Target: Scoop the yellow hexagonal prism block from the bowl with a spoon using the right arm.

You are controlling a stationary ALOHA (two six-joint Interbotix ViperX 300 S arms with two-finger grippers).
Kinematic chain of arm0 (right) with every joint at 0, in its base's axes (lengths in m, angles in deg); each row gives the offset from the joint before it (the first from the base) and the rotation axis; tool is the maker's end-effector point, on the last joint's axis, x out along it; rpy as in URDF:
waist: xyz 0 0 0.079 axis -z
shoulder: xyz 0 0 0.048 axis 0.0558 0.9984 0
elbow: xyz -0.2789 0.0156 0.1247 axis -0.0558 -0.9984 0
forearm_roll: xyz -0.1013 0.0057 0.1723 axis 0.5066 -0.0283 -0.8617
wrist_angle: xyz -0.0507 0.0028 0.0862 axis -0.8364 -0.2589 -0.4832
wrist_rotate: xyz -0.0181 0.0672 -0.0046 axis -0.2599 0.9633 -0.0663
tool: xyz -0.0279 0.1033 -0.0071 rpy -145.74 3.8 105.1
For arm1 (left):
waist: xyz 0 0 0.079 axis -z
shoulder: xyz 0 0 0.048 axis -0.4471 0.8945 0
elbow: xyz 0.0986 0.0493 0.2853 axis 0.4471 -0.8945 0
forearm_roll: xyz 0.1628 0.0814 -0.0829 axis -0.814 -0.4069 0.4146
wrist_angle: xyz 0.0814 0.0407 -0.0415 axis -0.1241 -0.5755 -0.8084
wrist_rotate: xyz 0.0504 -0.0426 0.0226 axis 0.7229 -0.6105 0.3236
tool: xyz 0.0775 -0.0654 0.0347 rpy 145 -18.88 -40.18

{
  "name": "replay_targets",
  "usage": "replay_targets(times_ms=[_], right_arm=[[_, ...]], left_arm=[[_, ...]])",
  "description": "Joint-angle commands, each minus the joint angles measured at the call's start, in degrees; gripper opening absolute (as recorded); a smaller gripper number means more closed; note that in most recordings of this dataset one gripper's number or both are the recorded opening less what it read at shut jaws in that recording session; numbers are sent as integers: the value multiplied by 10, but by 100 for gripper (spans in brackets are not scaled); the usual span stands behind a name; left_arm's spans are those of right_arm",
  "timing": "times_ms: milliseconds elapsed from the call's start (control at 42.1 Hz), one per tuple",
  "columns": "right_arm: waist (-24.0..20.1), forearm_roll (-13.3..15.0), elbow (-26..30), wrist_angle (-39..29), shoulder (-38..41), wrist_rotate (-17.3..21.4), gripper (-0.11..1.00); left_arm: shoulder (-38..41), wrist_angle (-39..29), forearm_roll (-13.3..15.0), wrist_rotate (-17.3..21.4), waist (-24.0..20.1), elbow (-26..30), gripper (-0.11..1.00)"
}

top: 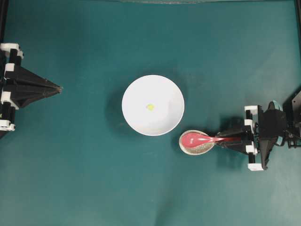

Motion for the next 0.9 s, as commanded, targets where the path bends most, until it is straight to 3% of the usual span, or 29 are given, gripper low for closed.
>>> replay_targets(times_ms=[0,570,879], right_arm=[[-3,-1,3,11,-9,1,22],[-3,0,5,-53,-52,2,23],[-3,-1,5,-57,-56,-4,53]], left_arm=[[5,3,-1,-1,0,7,0],[4,3,-1,-1,0,7,0],[5,4,-1,-1,0,7,0]])
